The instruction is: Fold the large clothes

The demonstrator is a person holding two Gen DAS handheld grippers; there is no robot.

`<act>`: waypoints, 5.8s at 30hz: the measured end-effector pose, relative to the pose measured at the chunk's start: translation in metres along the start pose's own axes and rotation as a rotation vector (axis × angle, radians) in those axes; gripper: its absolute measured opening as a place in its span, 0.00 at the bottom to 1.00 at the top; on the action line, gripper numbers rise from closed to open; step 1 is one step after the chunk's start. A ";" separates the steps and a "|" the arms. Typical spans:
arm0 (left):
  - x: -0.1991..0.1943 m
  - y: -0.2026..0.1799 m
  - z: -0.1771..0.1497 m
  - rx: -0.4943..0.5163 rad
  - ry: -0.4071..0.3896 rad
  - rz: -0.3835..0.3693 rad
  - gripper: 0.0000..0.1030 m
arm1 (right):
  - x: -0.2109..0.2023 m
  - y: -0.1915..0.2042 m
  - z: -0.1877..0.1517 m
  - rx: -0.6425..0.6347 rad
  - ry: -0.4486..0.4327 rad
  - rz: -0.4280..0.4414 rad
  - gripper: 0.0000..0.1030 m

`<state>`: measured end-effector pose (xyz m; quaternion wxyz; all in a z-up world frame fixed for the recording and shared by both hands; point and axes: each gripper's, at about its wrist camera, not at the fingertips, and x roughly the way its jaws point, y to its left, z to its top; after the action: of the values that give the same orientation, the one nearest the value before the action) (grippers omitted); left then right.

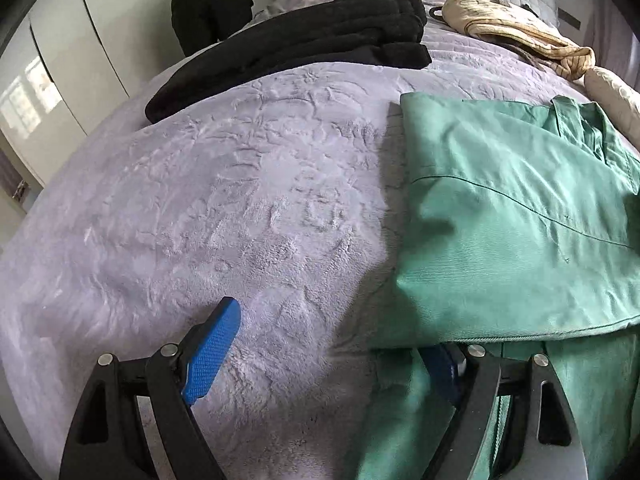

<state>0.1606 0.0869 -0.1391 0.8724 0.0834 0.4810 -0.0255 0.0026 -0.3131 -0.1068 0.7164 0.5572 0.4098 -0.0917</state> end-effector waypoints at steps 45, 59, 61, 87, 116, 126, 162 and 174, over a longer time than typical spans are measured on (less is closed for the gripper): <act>-0.047 0.007 0.040 0.079 0.095 -0.336 0.16 | -0.066 -0.005 -0.036 -0.160 0.053 -0.226 0.45; -0.069 -0.082 -0.032 0.227 0.299 -0.322 0.43 | -0.126 -0.031 -0.076 -0.145 0.075 -0.216 0.78; -0.075 -0.093 -0.038 0.235 0.294 -0.297 1.00 | -0.136 -0.039 -0.076 -0.126 0.067 -0.208 0.78; -0.132 -0.278 -0.035 0.399 0.291 -0.321 0.99 | -0.261 -0.156 0.031 0.072 -0.188 -0.073 1.00; -0.151 -0.379 -0.040 0.377 0.296 -0.345 0.99 | -0.308 -0.270 0.218 0.417 -0.492 0.241 1.00; -0.142 -0.355 -0.034 0.332 0.280 -0.355 0.99 | -0.294 -0.276 0.222 0.496 -0.426 0.223 0.05; -0.067 -0.096 0.004 0.112 0.191 -0.288 0.99 | 0.068 0.080 -0.005 -0.464 0.229 -0.207 0.18; -0.067 -0.059 -0.013 0.089 0.176 -0.303 0.99 | 0.014 0.093 -0.001 -0.374 0.045 -0.145 0.10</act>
<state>0.1065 0.0284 -0.0971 0.8086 0.0504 0.5608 -0.1703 0.0662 -0.2742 -0.0489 0.7896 0.3853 0.4747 -0.0528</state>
